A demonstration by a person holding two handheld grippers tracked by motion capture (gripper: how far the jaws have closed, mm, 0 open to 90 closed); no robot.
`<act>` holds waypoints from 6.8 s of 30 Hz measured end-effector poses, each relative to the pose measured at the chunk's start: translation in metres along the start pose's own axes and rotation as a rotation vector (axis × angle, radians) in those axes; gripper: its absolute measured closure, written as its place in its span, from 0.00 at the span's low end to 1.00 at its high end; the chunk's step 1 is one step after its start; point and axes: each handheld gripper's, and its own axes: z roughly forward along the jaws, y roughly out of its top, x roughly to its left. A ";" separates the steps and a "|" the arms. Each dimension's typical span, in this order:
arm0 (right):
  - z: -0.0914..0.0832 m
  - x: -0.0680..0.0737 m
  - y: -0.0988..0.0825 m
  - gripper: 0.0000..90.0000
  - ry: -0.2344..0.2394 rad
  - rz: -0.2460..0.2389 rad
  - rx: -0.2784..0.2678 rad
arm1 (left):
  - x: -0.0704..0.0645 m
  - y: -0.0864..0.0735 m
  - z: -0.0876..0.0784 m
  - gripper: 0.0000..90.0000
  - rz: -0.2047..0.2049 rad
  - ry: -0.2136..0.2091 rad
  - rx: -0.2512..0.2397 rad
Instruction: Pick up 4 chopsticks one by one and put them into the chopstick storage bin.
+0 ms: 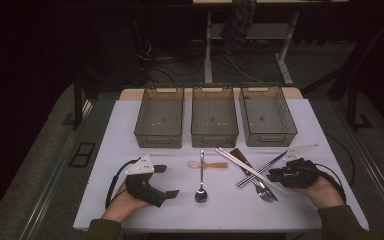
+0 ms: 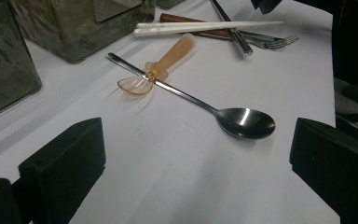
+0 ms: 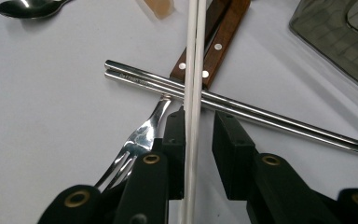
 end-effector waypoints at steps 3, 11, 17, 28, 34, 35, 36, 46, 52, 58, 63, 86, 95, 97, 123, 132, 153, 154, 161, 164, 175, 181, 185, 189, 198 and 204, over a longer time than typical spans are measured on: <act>0.002 -0.002 0.000 0.84 0.004 0.009 0.001 | 0.000 0.000 0.000 0.02 0.003 -0.001 0.002; 0.011 -0.005 0.003 0.85 0.022 0.015 0.004 | 0.000 0.000 0.001 0.02 0.004 -0.002 0.005; 0.013 0.000 0.005 0.86 0.036 0.004 0.004 | 0.000 0.000 0.001 0.02 0.005 -0.003 0.004; 0.020 0.006 0.007 0.88 0.025 -0.026 0.042 | 0.000 0.000 0.001 0.02 0.005 -0.003 0.003; 0.022 0.006 0.007 0.88 0.023 -0.027 0.050 | -0.001 0.000 0.001 0.02 0.005 -0.003 0.004; 0.022 0.006 0.007 0.88 0.023 -0.028 0.050 | -0.001 0.000 0.000 0.02 0.005 -0.003 0.004; 0.022 0.007 0.007 0.88 0.023 -0.029 0.052 | -0.001 0.000 0.000 0.02 0.006 -0.004 0.005; 0.028 0.009 0.007 0.88 0.024 -0.040 0.077 | -0.001 0.000 0.001 0.03 0.006 -0.004 0.004; 0.032 0.011 0.008 0.88 0.025 -0.050 0.097 | -0.001 0.000 0.001 0.03 0.006 -0.004 0.006; 0.034 0.011 0.008 0.90 0.028 -0.053 0.103 | -0.001 0.000 0.001 0.03 0.005 -0.005 0.007; 0.034 0.011 0.008 0.93 0.023 -0.044 0.108 | -0.001 0.000 0.001 0.03 0.008 -0.005 0.009; 0.023 0.008 0.009 0.95 0.024 -0.044 0.047 | -0.002 -0.001 0.004 0.03 0.023 -0.004 0.029; 0.017 0.004 0.008 0.95 0.048 -0.017 -0.006 | -0.002 -0.004 0.007 0.03 0.029 -0.006 0.036; 0.014 0.003 0.007 0.95 0.052 -0.011 -0.022 | -0.002 -0.004 0.007 0.03 0.030 -0.006 0.039; 0.000 -0.001 0.013 0.95 0.096 0.030 -0.152 | 0.001 -0.007 0.009 0.01 0.027 0.007 0.034; -0.007 0.000 0.024 0.95 0.097 0.029 -0.207 | 0.002 -0.009 0.010 0.00 0.019 0.020 0.039; -0.003 0.004 0.055 0.95 0.088 0.029 -0.269 | -0.001 -0.007 0.010 0.00 0.029 0.020 0.051; -0.002 0.004 0.057 0.95 0.086 0.030 -0.273 | -0.001 -0.007 0.010 0.00 0.032 0.021 0.051; 0.002 0.003 0.071 0.95 0.081 0.025 -0.279 | -0.001 -0.007 0.010 0.00 0.027 0.018 0.046; 0.005 0.003 0.077 0.95 0.083 0.029 -0.282 | -0.002 -0.007 0.010 0.00 0.028 0.019 0.045; 0.016 0.003 0.104 0.95 0.074 0.039 -0.286 | -0.002 -0.007 0.010 0.00 0.034 0.018 0.045; 0.025 0.002 0.121 0.95 0.069 0.039 -0.274 | -0.002 -0.006 0.010 0.00 0.033 0.014 0.041; 0.030 0.001 0.131 0.95 0.062 0.040 -0.268 | -0.002 -0.006 0.009 0.00 0.033 0.012 0.040; 0.036 0.000 0.140 0.95 0.057 0.049 -0.253 | -0.003 -0.006 0.009 0.00 0.032 0.009 0.037; 0.047 -0.006 0.160 0.95 0.044 0.071 -0.239 | -0.003 -0.006 0.009 0.00 0.037 0.006 0.033; 0.055 -0.007 0.174 0.95 0.045 0.072 -0.240 | -0.002 -0.006 0.009 0.00 0.038 0.003 0.035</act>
